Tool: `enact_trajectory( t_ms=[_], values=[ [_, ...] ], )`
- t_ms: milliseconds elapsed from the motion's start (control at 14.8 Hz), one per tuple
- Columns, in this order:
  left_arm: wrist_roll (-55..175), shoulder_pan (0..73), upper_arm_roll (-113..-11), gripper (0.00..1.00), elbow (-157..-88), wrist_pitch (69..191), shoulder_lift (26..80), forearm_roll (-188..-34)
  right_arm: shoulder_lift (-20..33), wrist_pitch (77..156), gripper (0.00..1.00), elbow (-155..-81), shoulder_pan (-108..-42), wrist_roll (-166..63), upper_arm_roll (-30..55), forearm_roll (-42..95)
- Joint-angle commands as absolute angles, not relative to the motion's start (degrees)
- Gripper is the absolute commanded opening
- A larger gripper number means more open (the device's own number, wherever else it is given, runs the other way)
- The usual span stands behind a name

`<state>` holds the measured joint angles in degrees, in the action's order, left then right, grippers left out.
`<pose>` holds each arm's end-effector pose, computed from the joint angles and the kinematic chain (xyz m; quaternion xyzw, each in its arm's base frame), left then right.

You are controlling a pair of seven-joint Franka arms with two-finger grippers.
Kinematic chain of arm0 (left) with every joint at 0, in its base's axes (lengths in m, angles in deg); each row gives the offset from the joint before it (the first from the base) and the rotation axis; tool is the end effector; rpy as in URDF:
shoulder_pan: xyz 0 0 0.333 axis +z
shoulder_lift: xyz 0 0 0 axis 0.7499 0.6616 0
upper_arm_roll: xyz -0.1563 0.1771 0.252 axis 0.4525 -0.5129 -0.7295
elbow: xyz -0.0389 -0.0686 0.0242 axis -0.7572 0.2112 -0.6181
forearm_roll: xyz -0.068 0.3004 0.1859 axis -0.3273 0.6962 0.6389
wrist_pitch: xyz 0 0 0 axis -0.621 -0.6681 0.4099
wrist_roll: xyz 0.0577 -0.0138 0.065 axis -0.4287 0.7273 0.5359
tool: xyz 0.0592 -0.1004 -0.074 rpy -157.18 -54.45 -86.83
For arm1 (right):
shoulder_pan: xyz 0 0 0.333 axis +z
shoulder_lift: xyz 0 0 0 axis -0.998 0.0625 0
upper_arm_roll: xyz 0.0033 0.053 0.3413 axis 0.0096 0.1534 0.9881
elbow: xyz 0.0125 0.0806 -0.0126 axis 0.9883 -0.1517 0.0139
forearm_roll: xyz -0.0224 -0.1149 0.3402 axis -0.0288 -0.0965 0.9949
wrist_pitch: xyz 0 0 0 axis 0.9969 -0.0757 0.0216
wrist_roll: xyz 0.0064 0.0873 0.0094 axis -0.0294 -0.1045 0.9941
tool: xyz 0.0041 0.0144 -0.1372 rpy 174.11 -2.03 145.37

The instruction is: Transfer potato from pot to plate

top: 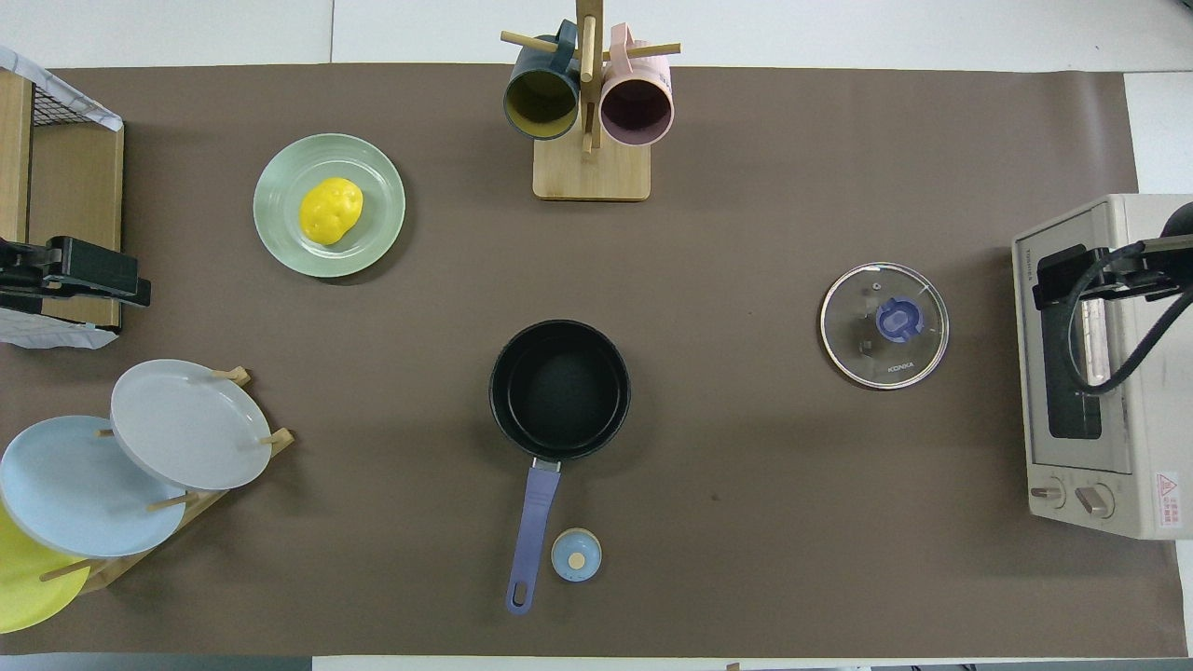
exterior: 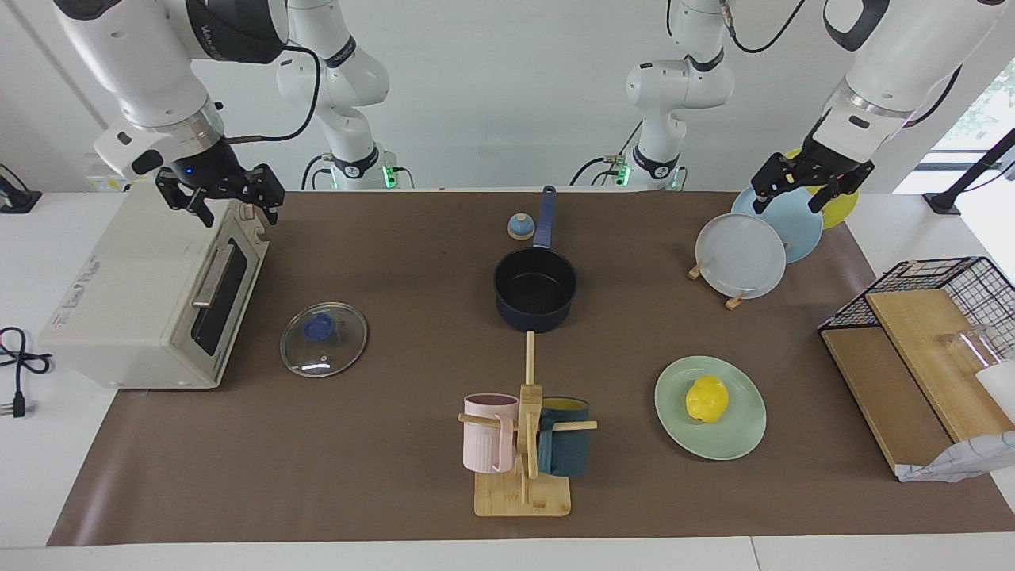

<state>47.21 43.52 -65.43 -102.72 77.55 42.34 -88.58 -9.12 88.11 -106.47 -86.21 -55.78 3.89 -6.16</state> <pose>0.5058 -0.0453 0.6325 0.9994 -0.0153 -0.0199 0.0245 0.5136 -0.0142 0.6086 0.9993 0.0232 -0.0276 0.0140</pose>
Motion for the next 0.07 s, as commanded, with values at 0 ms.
enact_trajectory(
  t_ms=[0],
  values=[
    [46.91,42.87,-65.62,1.00,-102.37,76.51,42.36,-87.06,-10.07,88.57,1.00,-107.61,-87.12,-56.64,4.41,-4.93]
  ],
)
